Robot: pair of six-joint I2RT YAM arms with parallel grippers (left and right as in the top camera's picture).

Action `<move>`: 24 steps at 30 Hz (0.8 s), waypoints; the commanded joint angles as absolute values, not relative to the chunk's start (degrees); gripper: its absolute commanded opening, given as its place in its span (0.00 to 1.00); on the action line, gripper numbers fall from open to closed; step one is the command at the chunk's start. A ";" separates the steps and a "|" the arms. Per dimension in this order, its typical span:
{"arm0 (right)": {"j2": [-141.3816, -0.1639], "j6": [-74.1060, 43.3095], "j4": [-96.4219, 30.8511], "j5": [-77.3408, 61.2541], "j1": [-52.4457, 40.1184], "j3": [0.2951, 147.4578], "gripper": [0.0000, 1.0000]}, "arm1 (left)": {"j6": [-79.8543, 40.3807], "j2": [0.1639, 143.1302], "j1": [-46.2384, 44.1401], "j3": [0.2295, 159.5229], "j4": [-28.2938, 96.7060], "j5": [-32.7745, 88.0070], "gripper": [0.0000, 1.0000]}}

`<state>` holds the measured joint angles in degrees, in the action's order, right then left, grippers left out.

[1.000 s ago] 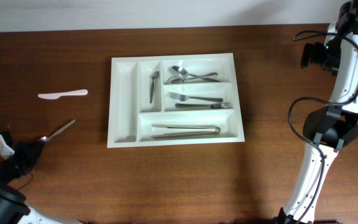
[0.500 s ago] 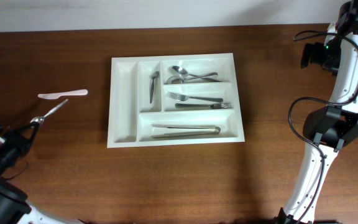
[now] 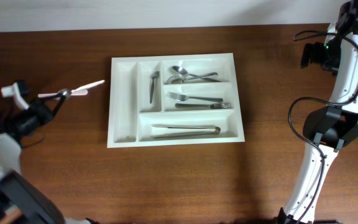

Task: Pack container
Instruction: 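Lift the small spoon and carry it right over the tray, then lower the small spoon into the tray's narrow left compartment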

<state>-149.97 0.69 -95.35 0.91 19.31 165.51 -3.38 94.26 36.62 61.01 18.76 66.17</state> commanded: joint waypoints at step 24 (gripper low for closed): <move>-148.66 1.08 -95.15 0.40 19.53 165.14 0.99 | -46.30 82.83 4.14 62.04 20.67 14.00 0.02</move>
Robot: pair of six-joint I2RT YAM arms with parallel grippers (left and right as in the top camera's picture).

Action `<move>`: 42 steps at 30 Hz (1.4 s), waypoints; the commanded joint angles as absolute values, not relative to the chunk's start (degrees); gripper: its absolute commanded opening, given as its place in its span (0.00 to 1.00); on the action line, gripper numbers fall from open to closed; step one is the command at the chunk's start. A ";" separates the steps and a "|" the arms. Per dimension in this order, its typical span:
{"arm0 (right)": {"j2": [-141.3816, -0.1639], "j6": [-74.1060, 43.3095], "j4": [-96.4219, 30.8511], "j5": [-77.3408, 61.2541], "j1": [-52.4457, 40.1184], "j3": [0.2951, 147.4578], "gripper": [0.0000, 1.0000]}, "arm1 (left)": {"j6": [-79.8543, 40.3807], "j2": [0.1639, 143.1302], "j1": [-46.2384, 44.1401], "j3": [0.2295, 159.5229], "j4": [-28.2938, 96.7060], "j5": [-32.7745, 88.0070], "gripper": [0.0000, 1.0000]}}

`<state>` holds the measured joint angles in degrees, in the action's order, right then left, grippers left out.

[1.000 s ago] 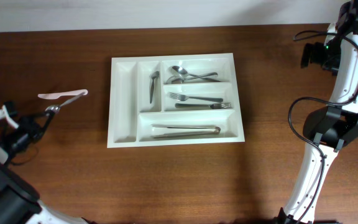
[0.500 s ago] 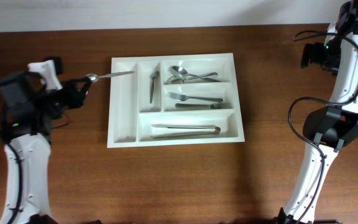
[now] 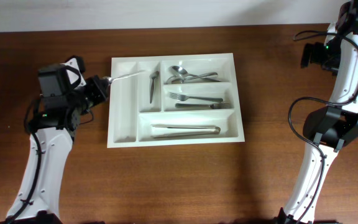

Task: Pack container
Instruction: 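Lower the small spoon into the tray's narrow left compartment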

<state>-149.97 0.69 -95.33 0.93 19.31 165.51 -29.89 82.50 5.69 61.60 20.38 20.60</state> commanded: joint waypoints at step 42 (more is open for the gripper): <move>-148.66 1.08 -95.15 0.40 19.53 165.14 0.99 | -109.86 94.00 -19.88 62.02 25.67 -11.46 0.02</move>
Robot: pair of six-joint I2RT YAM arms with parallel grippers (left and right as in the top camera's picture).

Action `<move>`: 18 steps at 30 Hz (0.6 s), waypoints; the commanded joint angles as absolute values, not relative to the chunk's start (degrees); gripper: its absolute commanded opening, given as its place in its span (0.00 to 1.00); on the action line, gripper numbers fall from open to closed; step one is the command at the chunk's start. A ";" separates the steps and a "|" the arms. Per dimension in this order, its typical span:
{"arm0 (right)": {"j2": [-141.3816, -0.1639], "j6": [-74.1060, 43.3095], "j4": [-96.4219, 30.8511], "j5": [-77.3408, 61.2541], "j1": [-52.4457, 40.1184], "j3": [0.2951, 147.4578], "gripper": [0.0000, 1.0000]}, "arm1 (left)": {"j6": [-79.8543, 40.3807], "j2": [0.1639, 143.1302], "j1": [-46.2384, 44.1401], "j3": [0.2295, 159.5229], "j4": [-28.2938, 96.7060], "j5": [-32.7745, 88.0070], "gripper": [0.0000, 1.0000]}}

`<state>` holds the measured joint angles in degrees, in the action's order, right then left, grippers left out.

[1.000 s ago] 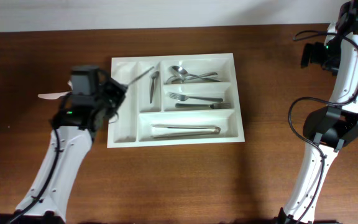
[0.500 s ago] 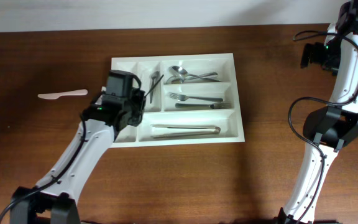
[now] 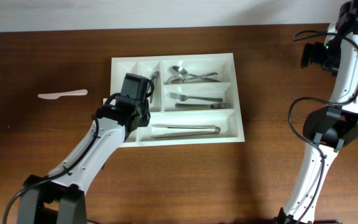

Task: Pack container
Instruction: 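Lower the small spoon into the tray's narrow left compartment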

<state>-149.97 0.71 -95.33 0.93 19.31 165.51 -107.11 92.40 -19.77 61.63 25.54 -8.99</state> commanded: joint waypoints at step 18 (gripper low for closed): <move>-148.66 1.08 -95.15 0.40 19.53 165.14 0.99 | -113.14 100.73 -19.88 62.02 16.43 -11.44 0.22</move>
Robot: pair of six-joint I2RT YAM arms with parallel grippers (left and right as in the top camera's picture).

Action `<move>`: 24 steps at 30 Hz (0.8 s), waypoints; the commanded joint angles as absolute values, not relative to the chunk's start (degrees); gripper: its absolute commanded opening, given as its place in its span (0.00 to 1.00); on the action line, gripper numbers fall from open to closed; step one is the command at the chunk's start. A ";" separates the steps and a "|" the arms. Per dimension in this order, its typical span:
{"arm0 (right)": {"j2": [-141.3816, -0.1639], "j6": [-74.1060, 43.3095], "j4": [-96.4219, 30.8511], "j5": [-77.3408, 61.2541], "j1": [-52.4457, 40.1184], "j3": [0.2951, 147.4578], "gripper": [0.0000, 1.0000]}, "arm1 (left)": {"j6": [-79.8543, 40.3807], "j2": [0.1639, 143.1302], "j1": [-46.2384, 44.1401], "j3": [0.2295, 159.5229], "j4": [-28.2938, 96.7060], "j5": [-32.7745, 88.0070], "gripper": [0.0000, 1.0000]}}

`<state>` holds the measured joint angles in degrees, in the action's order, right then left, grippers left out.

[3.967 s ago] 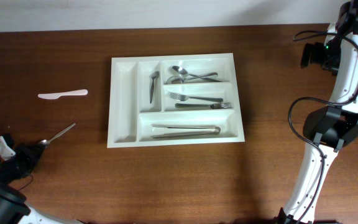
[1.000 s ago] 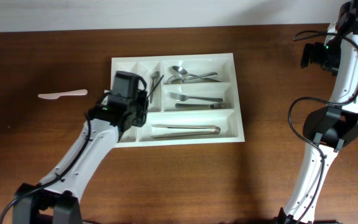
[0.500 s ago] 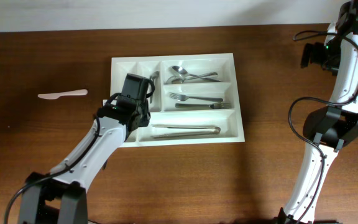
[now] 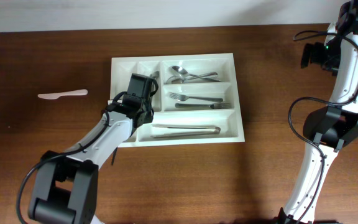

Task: Pack container
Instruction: 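Lower the small spoon into the tray's narrow left compartment, then open the left gripper and raise it left away from the tray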

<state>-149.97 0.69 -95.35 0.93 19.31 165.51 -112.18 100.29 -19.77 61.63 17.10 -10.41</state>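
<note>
A white cutlery tray [image 4: 173, 58] lies in the middle of the wooden table. It holds spoons [image 4: 188, 76], forks [image 4: 197, 98] and tongs [image 4: 185, 130] in separate compartments. My left gripper [image 4: 149, 81] reaches over the tray's narrow second compartment, where a metal utensil's tip [image 4: 155, 74] shows beside it. The wrist block hides the fingers, so their state cannot be told. A white plastic knife [image 4: 63, 94] lies on the table left of the tray. My right gripper [image 4: 314, 57] hangs folded at the far right, away from everything.
The right arm [image 4: 328, 130] stands along the table's right edge. The tray's leftmost long compartment [image 4: 122, 106] is partly covered by my left arm. Bare wood surrounds the tray on all sides.
My left wrist has shifted slightly to the right and further over the tray's second compartment. The white knife, the tray's contents and the right arm are unchanged.
My left gripper was at the far left, over the white knife, with a long utensil sticking out of it. Then it held a metal utensil at the tray's upper left corner. After that it was over the second compartment, where it remains.
</note>
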 commanded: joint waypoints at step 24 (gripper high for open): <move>-148.66 1.08 -95.15 0.40 19.53 165.14 0.99 | -55.59 94.39 -11.57 62.04 -9.21 13.21 0.83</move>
<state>-149.97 0.69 -95.33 0.73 19.31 165.51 -68.47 99.35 -14.98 61.78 -13.82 5.45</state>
